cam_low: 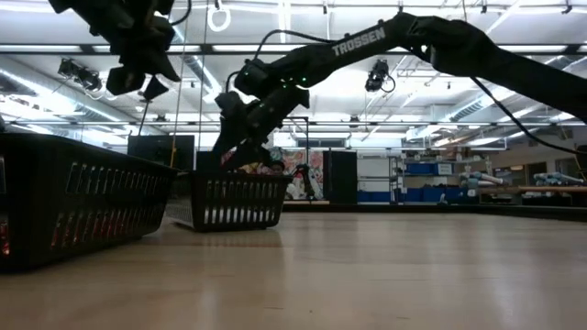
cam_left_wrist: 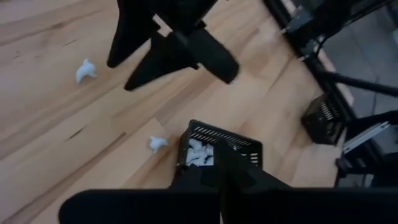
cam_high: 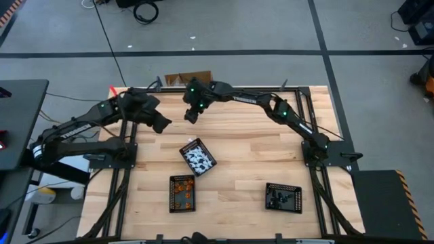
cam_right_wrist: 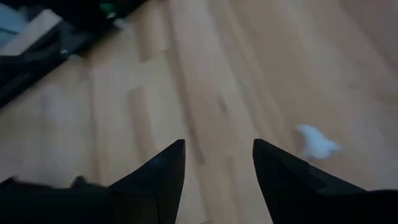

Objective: Sort Halloween decoration
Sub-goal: Put the white ghost toy into the middle black basket

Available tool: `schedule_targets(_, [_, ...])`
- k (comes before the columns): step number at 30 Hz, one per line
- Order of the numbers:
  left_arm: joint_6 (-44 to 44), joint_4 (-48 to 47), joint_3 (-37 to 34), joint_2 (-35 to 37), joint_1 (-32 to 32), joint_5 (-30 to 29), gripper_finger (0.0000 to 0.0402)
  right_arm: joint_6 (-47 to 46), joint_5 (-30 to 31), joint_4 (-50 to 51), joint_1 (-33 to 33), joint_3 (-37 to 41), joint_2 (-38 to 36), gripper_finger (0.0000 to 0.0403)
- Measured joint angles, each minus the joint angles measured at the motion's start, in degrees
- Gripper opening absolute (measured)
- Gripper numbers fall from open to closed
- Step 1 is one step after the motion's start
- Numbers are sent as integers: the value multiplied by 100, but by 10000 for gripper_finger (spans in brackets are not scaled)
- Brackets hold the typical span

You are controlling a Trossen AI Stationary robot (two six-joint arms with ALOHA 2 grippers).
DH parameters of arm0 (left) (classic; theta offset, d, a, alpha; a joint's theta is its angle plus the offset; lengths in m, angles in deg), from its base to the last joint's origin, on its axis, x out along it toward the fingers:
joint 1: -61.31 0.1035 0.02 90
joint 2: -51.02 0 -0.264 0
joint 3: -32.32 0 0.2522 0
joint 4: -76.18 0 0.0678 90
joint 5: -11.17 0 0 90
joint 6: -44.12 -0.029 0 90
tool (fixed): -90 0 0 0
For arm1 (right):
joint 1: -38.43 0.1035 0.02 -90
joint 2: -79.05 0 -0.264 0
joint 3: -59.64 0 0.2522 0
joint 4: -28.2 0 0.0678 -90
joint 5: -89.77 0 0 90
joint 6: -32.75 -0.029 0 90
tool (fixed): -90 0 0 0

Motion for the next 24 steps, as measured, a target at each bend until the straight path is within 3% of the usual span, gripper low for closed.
schedule_targets(5, [443, 16, 0, 234, 2, 100, 0, -3, 482, 22, -25, 112, -18, 202])
schedule_targets(11, [967, 282, 0, 470, 2, 148, 0, -15, 573, -646, -75, 102, 72, 215])
schedule_targets(14, [1145, 396, 2, 553, 2, 142, 0, -139, 335, -848, -106, 97, 220, 218])
schedule_targets(24, [1449, 532, 7, 609, 4, 155, 0, -324, 725, -749, 22, 104, 353, 215])
